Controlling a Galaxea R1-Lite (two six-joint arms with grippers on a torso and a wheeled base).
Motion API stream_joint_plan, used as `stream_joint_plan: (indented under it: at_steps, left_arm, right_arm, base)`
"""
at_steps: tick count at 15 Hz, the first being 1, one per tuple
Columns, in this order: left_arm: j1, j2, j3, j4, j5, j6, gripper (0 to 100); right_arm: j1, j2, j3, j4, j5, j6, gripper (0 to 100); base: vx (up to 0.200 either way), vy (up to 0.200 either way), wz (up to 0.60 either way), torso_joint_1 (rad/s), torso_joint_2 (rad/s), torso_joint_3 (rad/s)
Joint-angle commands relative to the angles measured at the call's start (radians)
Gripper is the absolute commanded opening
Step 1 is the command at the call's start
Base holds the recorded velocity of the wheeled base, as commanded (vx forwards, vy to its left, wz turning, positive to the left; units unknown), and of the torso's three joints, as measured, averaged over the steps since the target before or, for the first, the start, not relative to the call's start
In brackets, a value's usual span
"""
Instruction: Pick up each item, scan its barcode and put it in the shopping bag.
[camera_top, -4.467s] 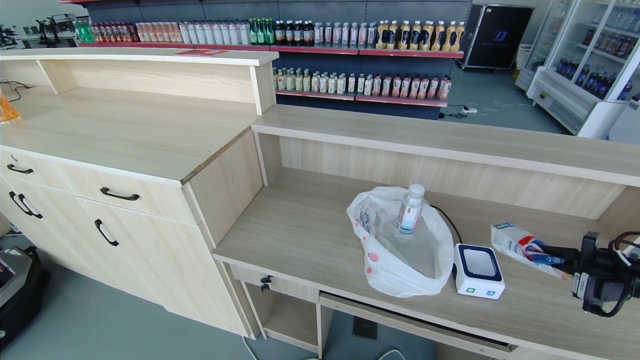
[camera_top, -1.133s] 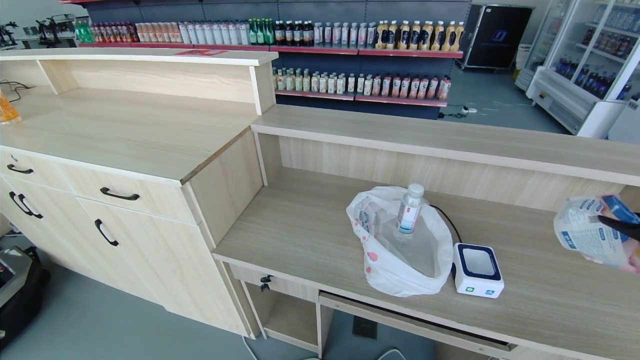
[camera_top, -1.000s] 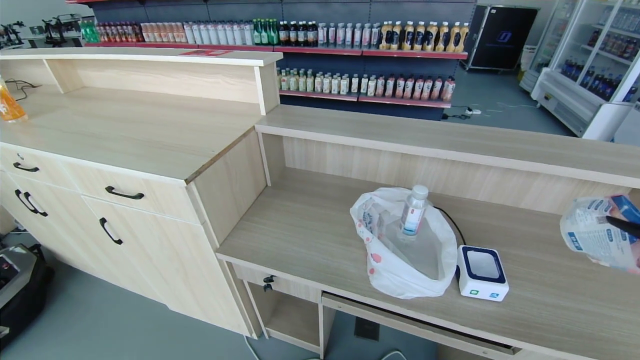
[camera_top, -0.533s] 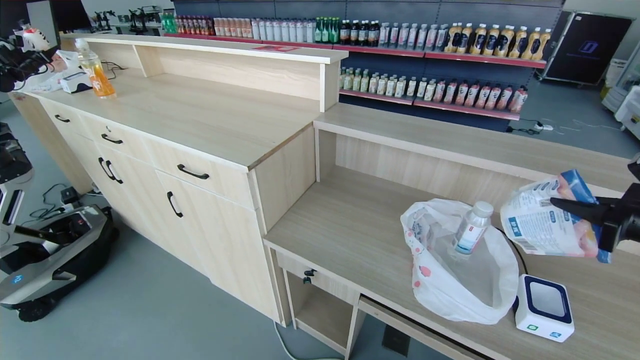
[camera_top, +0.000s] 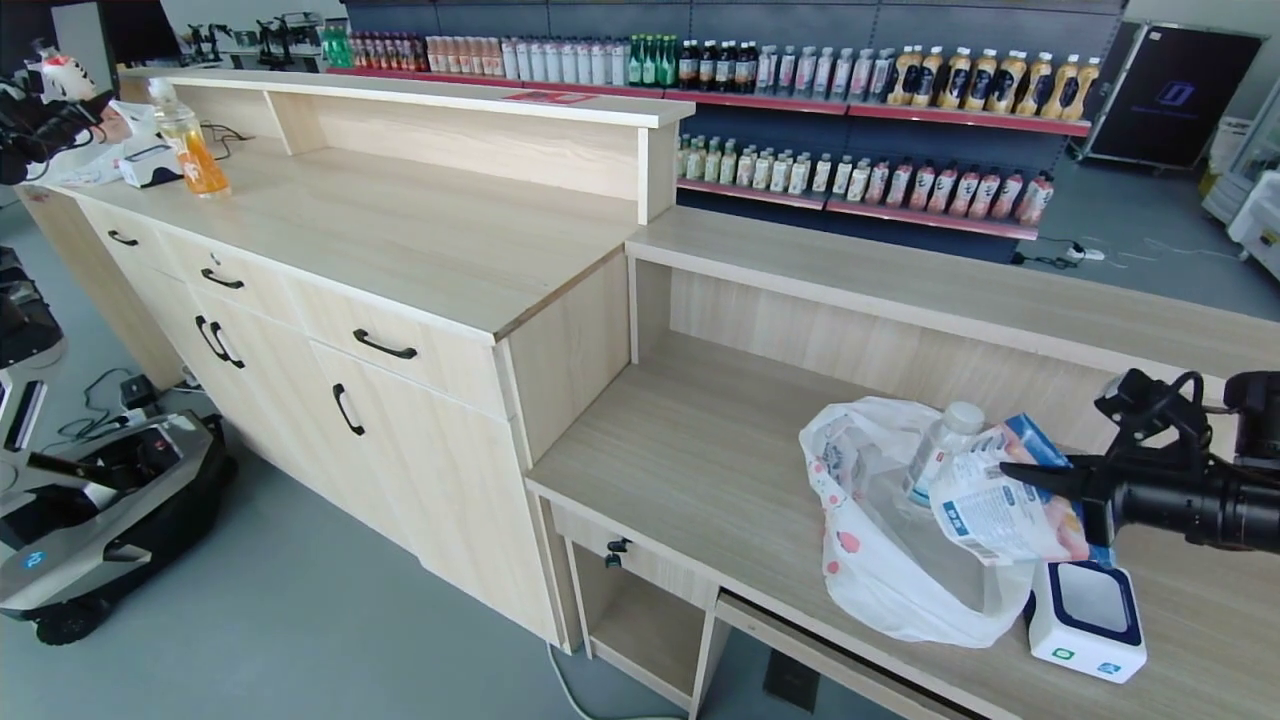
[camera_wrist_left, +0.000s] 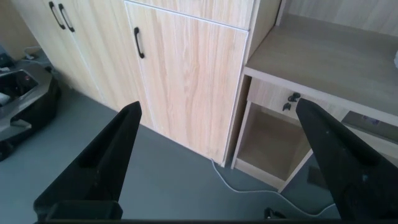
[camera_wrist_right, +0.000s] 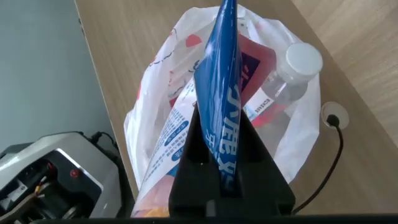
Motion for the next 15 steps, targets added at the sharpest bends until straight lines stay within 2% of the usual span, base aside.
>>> stream_joint_plan:
  at_steps: [1,8,15]
  left_arm:
    - [0.000,0.000,0.000,-0.001,0.000,0.000,100]
    - [0.000,0.000,0.000,0.001,0.000,0.000,100]
    - [0.000,0.000,0.000,0.001,0.000,0.000,100]
  right_arm:
    - [0.003,0.096,-0.015,-0.012,0.000,0.001,0]
    - [0.066,0.260,-0.042,-0.146,0.000,-0.002,0]
    - [0.091,0.346,-0.081,-0.166,0.000,-0.002,0]
  base:
    - [0.000,0.000,0.00,0.000,0.00,0.000]
    - [0.000,0.000,0.00,0.000,0.00,0.000]
    - [0.000,0.000,0.00,0.000,0.00,0.000]
